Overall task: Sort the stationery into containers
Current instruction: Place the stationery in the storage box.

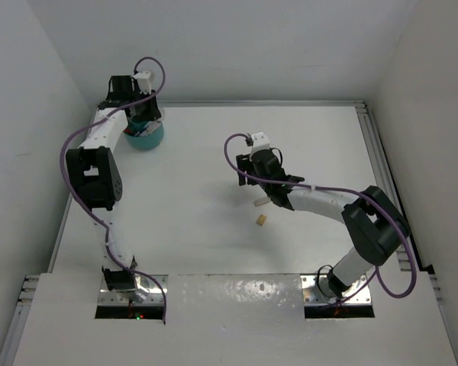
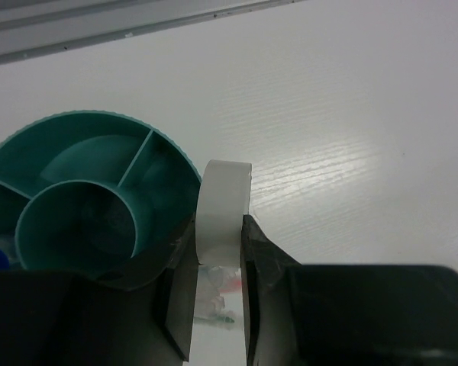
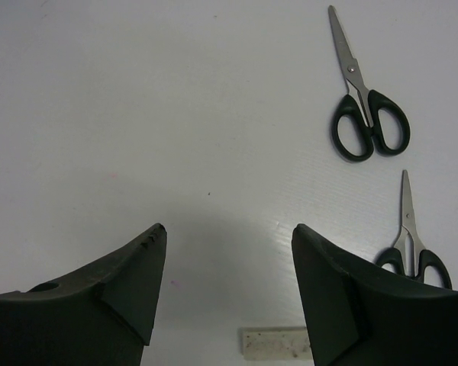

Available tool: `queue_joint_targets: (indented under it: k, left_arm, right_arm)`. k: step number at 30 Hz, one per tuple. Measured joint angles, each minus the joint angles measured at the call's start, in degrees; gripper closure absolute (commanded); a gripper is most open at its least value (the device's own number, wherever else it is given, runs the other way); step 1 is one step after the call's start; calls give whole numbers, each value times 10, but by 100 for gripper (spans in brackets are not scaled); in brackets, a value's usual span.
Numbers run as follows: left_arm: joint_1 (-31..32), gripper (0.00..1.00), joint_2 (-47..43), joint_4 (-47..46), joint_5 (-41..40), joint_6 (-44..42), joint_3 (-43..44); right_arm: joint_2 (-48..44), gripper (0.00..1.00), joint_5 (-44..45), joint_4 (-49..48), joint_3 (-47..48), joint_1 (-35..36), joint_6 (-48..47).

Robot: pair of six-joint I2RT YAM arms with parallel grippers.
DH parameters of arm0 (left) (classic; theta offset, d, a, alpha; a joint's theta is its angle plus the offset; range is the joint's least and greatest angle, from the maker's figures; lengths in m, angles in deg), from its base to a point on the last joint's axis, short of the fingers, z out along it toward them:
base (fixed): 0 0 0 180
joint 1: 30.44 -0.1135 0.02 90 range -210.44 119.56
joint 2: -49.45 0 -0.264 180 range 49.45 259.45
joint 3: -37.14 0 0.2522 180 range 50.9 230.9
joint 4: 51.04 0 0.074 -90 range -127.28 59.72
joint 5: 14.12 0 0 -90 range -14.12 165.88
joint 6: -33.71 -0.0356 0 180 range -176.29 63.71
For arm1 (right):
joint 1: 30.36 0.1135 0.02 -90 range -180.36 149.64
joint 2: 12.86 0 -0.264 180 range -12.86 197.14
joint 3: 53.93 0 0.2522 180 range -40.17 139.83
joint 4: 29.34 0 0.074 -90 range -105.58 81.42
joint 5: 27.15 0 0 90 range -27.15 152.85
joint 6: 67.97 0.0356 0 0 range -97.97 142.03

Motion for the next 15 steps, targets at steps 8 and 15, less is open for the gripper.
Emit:
queue_joint_targets:
  k: [8,15]
  left_arm:
    - [-13,100,-38,35,10,-32,-7]
    - [-19,100,-40,73,23,-63,-11]
  right_arm:
    - [-21,33,15,5,-17,0,-8]
    - [-31,33,28,5,-19,0,-16]
